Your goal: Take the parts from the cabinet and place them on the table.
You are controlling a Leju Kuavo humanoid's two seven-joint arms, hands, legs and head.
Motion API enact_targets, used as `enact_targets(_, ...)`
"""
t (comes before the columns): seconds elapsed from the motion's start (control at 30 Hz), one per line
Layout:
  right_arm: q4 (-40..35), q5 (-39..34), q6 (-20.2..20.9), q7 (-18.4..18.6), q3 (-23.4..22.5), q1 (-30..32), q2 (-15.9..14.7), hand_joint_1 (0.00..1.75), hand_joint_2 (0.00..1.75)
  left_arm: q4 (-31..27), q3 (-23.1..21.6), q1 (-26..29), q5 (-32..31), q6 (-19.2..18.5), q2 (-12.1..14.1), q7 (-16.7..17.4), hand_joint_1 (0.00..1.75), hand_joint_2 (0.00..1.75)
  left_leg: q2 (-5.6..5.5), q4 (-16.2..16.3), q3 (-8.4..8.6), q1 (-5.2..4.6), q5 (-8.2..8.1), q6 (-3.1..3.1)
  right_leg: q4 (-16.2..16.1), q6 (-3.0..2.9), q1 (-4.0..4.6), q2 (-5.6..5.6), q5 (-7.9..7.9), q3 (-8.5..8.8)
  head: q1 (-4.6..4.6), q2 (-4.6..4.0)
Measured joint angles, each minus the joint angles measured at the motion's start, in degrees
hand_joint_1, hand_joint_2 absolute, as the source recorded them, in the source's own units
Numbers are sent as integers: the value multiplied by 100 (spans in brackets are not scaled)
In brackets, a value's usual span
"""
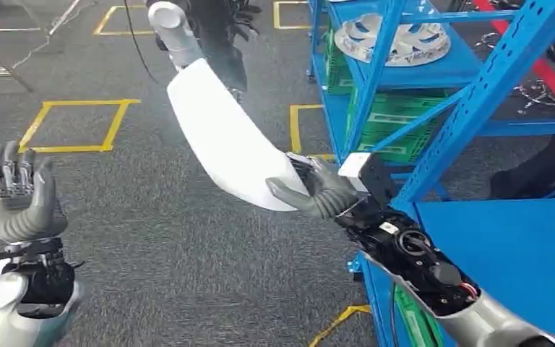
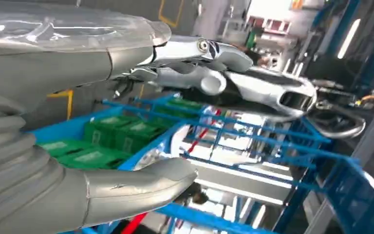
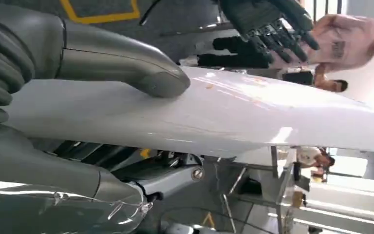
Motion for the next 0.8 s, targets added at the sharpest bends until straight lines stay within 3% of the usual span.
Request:
enact_targets(0.03, 24, 0, 2, 0, 4, 1, 0, 175, 175, 13, 0, 15, -2, 4, 0, 2, 0, 175, 22, 331, -191, 4, -67, -19, 2, -11, 1, -86, -8, -9, -13, 0)
enact_targets(0.07, 33, 0, 2, 0, 7, 1, 0, 175, 175, 18, 0, 25, -2, 7, 0, 2, 0, 175, 35, 325, -217, 11, 11, -30, 4, -7, 1, -151, -14, -7, -28, 0)
enact_targets(0.1, 61, 0, 2, 0, 17, -1, 0, 175, 175, 39, 0, 26, -7, 7, 0, 2, 0, 175, 49, 66, -93, 18, 195, -35, 7, -3, 1, -227, -23, -4, -67, 0)
enact_targets(0.13, 83, 0, 2, 0, 20, -7, 4, 175, 175, 46, 0, 25, -7, 7, 0, 2, 0, 175, 96, -420, 155, 20, 440, -28, 13, 9, 0, -291, -38, 5, -87, 0)
enact_targets(0.17, 98, -2, 0, 0, 22, -10, 9, 175, 175, 46, 0, 24, -7, 7, 2, 0, 0, 175, 240, -1063, 509, 21, 699, -16, 27, 30, 0, -349, -62, 23, -118, 0)
enact_targets(0.2, 103, -20, 0, 0, 22, -16, 11, 175, 175, 46, 0, 14, -4, 4, 2, -11, 0, 175, 511, -1451, 743, 4, 770, 1, 37, 58, 21, -385, -85, 34, -153, 0)
enact_targets(0.23, 107, -50, -4, -5, 20, -29, 11, 175, 175, 50, 0, -6, 0, -2, -7, -20, 0, 175, 460, -1535, 778, -40, 742, 59, 82, 102, 73, -419, -135, 5, -197, 0)
enact_targets(0.3, 114, -88, -4, -4, 26, -40, 11, 175, 175, 55, 0, -2, 11, -7, -17, -39, 0, 175, 326, -1515, 755, -58, 716, 138, 67, 150, 76, -529, -162, 52, -85, 0)
enact_targets(0.37, 124, -85, -7, -2, 31, -56, 13, 175, 175, 66, 0, -8, 11, -18, -15, -46, 0, 175, 204, -1541, 786, -39, 732, 217, 81, 218, 36, -581, -218, 92, -92, 0)
enact_targets(0.4, 135, -85, -15, -2, 31, -65, 13, 175, 175, 68, 0, -20, 11, -33, -22, -61, 0, 175, 145, -1548, 801, -17, 733, 239, 251, 250, 10, -268, -360, 2, -57, 0)
enact_targets(0.43, 138, -87, -20, -9, 28, -72, 13, 175, 175, 79, 0, -42, 11, -48, -24, -66, 0, 175, 105, -1547, 806, -13, 734, 279, 659, 248, 5, -83, -592, -172, -26, 0)
enact_targets(0.5, 159, -85, -31, -7, 31, -67, 13, 175, 175, 100, 0, -45, 11, -72, -53, -74, 0, 175, -13, -1546, 805, -25, 727, 303, 1707, 252, 22, 42, -1005, -691, 72, 0)
enact_targets(0.53, 175, -87, -44, -7, 31, -58, 13, 175, 175, 120, 0, -43, 11, -88, -57, -77, 0, 175, -83, -1544, 807, -33, 727, 304, 2053, 244, 22, 51, -1077, -883, 99, 0)
enact_targets(0.57, 186, -85, -55, -7, 31, -51, 13, 175, 175, 138, 0, -45, 11, -107, -59, -79, 0, 175, -151, -1542, 809, -38, 726, 304, 2127, 227, 24, 53, -1020, -962, 105, 0)
enact_targets(0.6, 190, -85, -63, -2, 33, -50, 13, 175, 175, 153, 0, -47, 11, -118, -66, -94, 0, 175, -237, -1537, 815, -41, 726, 303, 1883, 200, 24, 62, -798, -895, 120, 0)
enact_targets(0.67, 190, -85, -81, -4, 31, -55, 13, 175, 175, 188, 0, -65, 11, -157, -77, -146, 0, 175, -390, -1529, 840, -41, 720, 295, 833, 129, 29, 175, -182, -463, 153, 0)
enact_targets(0.7, 190, -85, -90, -4, 26, -56, 13, 175, 175, 197, 0, -77, 9, -168, -87, -164, 0, 175, -455, -1530, 845, -32, 716, 288, 317, 88, 32, 411, 32, -266, 177, 0)
enact_targets(0.73, 192, -85, -92, -4, 26, -54, 13, 175, 175, 210, 0, -92, 9, -173, -96, -179, 0, 175, -507, -1521, 818, -55, 719, 263, 200, 71, 3, 580, -22, -194, 151, 0)
enact_targets(0.8, 192, -85, -101, -7, 28, -61, 13, 175, 175, 227, 0, -97, 9, -177, -103, -179, 0, 175, -618, -1525, 773, 1, 747, 195, 143, 74, 41, 486, -35, -122, 173, 0)
